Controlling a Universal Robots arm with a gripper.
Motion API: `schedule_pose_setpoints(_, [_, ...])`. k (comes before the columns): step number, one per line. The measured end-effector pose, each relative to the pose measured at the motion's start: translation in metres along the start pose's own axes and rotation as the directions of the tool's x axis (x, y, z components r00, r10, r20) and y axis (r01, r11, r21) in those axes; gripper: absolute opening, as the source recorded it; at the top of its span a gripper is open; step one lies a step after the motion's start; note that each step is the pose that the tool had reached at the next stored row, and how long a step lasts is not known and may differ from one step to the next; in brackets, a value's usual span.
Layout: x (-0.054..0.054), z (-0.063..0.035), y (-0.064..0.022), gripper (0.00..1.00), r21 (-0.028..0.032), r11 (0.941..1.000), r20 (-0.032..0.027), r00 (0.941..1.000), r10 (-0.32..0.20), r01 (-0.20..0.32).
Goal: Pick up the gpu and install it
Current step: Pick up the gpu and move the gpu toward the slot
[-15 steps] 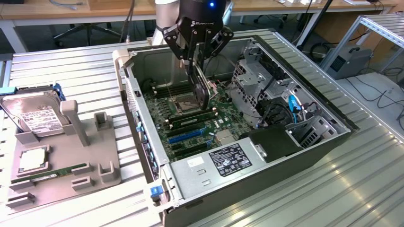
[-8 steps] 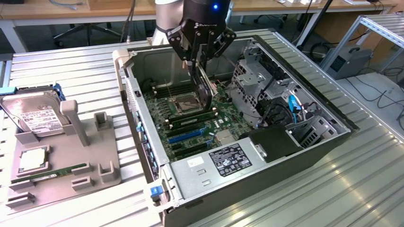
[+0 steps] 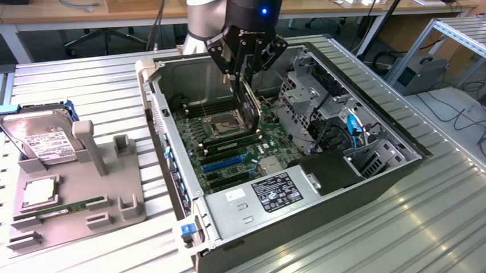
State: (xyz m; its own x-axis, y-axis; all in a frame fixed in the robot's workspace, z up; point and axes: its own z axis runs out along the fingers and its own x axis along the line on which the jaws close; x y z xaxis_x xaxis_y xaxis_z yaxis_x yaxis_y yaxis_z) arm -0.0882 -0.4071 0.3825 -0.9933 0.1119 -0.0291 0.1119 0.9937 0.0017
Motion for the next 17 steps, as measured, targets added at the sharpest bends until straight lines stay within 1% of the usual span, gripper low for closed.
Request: schedule_pose_setpoints(17, [-0.017, 0.0100, 0.0019, 0.27, 0.0001, 1.0000, 0.0000, 1.0000, 0.000, 0.000])
